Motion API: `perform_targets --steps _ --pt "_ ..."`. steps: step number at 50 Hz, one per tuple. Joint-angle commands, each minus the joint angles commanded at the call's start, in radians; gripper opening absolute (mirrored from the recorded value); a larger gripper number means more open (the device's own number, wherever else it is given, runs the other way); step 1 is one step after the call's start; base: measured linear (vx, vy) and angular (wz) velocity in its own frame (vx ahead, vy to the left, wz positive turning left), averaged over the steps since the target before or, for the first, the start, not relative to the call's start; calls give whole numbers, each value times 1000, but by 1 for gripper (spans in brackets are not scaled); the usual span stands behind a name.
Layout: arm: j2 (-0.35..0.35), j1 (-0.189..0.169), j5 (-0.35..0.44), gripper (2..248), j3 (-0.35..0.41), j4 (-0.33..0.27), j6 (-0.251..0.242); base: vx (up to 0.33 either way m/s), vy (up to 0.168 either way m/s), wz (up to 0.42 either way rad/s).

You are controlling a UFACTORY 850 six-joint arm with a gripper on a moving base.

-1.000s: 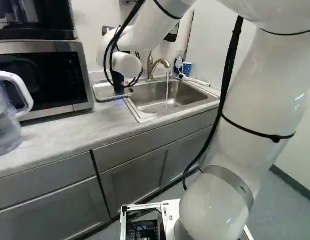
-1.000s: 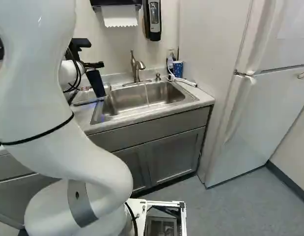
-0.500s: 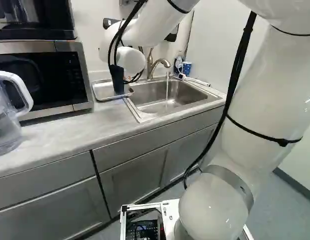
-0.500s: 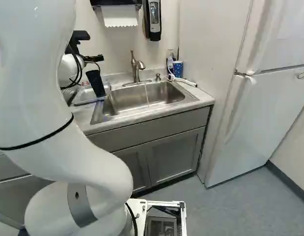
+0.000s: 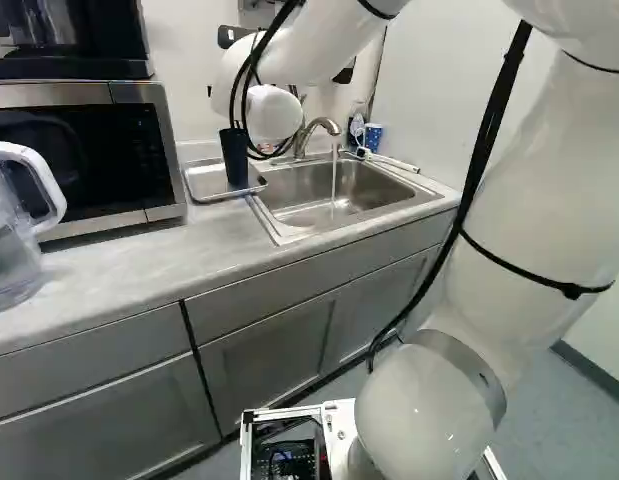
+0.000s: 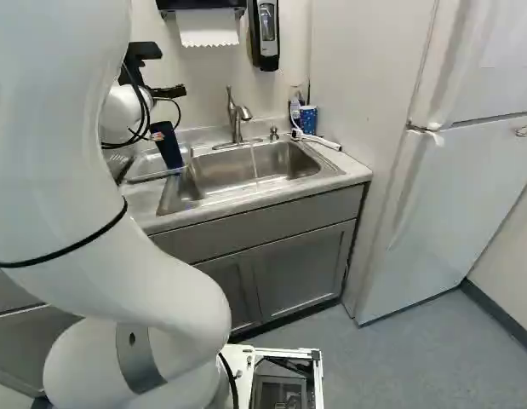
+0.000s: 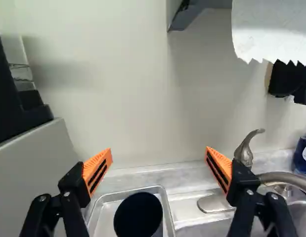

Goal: Rinse the cup and place it in the tray

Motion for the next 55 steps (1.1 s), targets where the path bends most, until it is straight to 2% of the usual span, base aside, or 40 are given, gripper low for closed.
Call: perform_targets --steps 32,55 --pt "38 -67 -93 247 -29 -35 0 0 0 0" --pt "38 -123 -176 247 -77 -58 0 0 0 0"
